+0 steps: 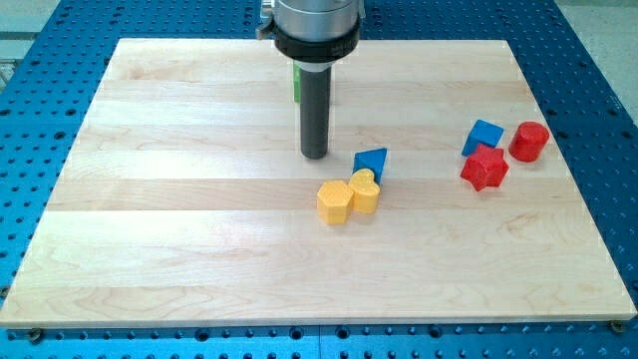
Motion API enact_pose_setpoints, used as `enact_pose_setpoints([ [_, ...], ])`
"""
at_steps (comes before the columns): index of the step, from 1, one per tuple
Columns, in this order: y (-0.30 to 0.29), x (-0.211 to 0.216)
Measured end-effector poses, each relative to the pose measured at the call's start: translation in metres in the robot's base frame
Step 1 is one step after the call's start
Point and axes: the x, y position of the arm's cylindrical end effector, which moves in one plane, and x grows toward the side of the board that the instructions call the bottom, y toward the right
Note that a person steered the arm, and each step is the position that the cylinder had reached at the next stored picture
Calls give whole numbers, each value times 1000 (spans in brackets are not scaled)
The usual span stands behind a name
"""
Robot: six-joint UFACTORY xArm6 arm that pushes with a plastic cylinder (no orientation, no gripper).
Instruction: Push triangle towards red star
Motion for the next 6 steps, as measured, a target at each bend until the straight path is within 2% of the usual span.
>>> enact_pose_setpoints([
  [1,10,24],
  [2,-6,27],
  [3,66,29],
  [4,103,29],
  [5,117,29],
  [6,96,37],
])
